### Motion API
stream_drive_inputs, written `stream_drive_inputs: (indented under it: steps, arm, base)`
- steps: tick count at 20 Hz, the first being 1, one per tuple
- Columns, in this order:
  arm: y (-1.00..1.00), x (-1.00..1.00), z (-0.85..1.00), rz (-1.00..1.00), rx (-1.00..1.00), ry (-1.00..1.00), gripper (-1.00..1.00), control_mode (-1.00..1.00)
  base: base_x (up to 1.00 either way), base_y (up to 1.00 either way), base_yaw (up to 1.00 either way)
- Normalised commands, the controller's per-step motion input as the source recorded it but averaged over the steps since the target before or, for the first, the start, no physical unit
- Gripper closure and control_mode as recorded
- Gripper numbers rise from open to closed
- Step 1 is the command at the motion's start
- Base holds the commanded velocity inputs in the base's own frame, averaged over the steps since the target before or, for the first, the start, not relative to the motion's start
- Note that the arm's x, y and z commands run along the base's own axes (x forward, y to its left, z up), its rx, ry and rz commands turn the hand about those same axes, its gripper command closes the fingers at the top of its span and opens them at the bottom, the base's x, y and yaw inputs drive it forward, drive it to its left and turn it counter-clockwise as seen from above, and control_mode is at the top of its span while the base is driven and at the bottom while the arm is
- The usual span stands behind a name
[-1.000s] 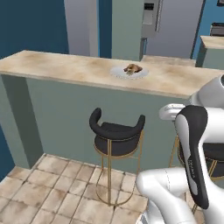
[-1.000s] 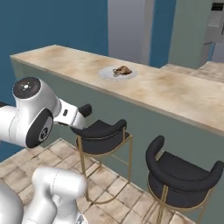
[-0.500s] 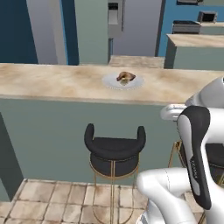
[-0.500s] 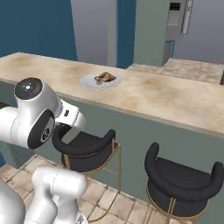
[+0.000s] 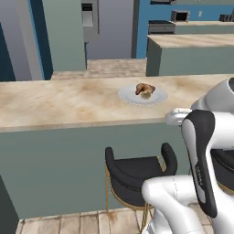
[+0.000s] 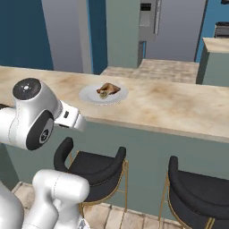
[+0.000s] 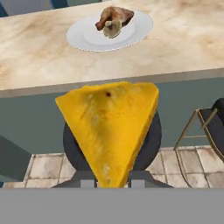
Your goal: Take the cheese, chicken drumstick, and mushroom from the fridge and place them on the plate on the dining counter to create an appetizer plate.
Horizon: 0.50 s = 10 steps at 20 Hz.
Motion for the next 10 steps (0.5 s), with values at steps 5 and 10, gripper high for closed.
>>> stream_drive_inputs:
  steps: [5,10]
  arm:
    - [0.0,0.0,0.0,0.0,0.0,0.0,1.0,1.0]
    - [0.29,0.45,0.0,-0.29,-0.12,-0.07,1.0,-1.0]
  base:
    - [0.59,0.12,-0.33]
    - [0.0,0.0,0.0]
